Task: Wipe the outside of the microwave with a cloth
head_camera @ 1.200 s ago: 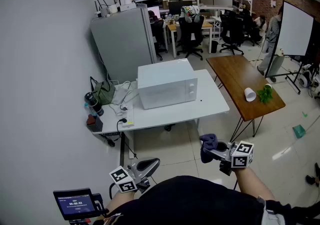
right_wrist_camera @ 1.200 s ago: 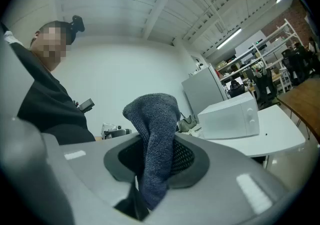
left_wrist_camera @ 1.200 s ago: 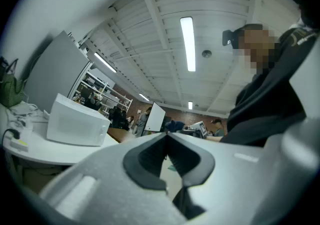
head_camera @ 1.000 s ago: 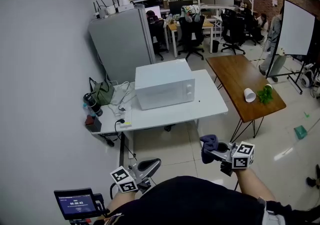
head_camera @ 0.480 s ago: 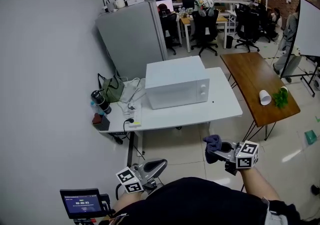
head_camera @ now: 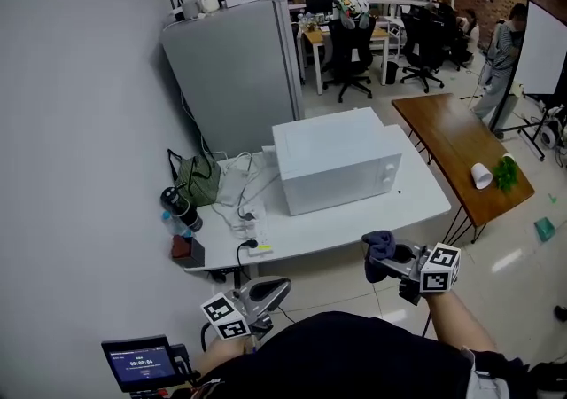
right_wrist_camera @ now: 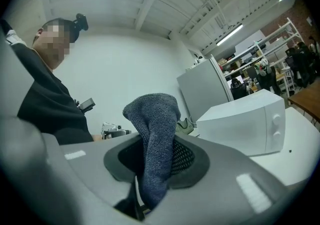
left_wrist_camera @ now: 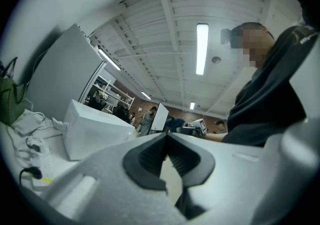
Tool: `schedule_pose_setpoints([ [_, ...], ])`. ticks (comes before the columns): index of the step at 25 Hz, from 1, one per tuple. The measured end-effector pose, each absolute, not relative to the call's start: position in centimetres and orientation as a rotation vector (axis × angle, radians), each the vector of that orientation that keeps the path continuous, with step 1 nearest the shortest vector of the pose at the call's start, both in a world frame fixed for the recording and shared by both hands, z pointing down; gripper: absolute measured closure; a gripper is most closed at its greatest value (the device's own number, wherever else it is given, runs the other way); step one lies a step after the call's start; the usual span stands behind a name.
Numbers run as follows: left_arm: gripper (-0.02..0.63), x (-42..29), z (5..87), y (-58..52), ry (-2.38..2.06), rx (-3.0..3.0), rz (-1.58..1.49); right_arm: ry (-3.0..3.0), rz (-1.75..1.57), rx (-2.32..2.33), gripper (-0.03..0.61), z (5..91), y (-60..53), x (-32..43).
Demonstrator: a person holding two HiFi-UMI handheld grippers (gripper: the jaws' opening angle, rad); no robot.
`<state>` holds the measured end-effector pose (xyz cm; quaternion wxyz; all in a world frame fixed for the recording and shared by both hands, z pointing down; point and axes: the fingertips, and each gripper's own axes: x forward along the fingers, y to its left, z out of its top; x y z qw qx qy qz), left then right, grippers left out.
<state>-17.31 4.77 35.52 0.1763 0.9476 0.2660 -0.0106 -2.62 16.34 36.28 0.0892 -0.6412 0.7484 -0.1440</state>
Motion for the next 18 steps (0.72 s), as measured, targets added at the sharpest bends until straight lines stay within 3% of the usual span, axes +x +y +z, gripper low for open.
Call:
schedule_pose_setpoints([
  [9,0.611,-11.4,37.4,0.0,0.797,2.634,0.014,2.208,-0.474,-1.947,0.483,37.9,11.9,2.8],
  [18,0.611,2.0,37.0,-3.4,0.571,2.74,-0.022,2.474,-0.288,-1.695,0.482,36.0,6.8,15.7],
])
